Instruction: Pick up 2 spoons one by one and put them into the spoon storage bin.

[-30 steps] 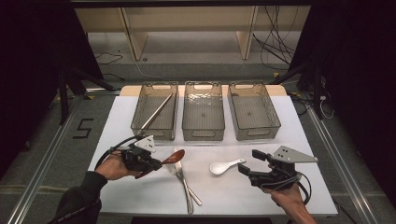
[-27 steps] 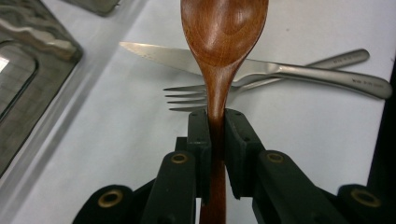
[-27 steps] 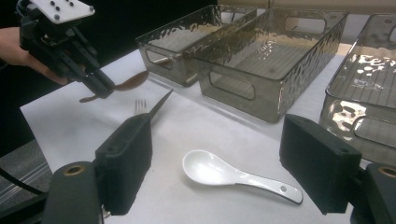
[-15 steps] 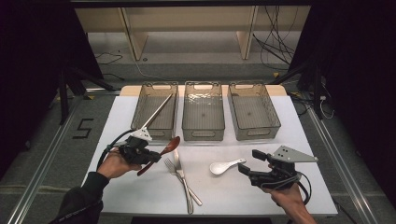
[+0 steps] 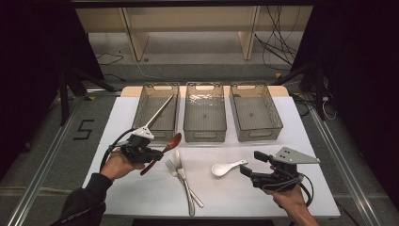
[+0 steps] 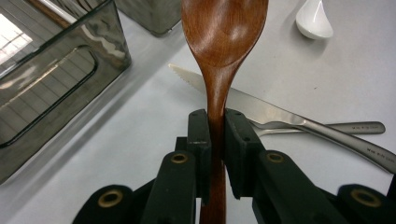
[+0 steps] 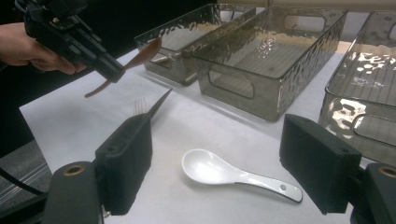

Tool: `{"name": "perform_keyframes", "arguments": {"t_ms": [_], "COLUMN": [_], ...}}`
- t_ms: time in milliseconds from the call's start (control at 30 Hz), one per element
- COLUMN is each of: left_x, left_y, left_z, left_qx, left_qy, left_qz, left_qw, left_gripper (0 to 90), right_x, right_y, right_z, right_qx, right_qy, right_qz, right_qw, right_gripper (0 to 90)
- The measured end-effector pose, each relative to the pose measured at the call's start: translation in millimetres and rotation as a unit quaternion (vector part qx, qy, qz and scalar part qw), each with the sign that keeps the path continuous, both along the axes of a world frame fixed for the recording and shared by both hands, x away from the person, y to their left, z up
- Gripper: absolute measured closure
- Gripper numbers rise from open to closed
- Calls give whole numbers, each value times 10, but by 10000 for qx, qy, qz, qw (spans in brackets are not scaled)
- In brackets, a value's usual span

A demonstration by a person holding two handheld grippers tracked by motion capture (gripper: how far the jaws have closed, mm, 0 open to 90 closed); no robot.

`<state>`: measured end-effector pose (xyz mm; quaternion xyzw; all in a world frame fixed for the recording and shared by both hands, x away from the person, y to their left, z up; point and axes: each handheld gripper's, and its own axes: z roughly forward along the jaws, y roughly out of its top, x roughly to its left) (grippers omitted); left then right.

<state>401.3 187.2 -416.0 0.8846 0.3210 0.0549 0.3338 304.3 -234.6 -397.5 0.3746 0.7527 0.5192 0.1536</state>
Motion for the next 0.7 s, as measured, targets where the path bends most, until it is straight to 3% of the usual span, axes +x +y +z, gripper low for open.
{"name": "perform_keyframes", "arguments": {"t_ms": [267,400,700], "left_x": [50,91,251], "left_y": [-43,-92,-217], "left_z": [84,130,205], "left_qx": [-207,-211,-410], "left_qy": [-42,-134,-147], "left_qz": [222,258,358], "left_qw": [9995,9994,9984], "left_gripper": [808,809,809], "right_x": [2,4,8], "right_y": [2,3,2], "right_z": [-3,-7,-10], "right_qx": [-1,-5,2], "right_qy": [22,28,25], "right_qz": [-12,-14,-15], "right_qw": [10000,10000,10000], "right_gripper": [264,264,264]}}
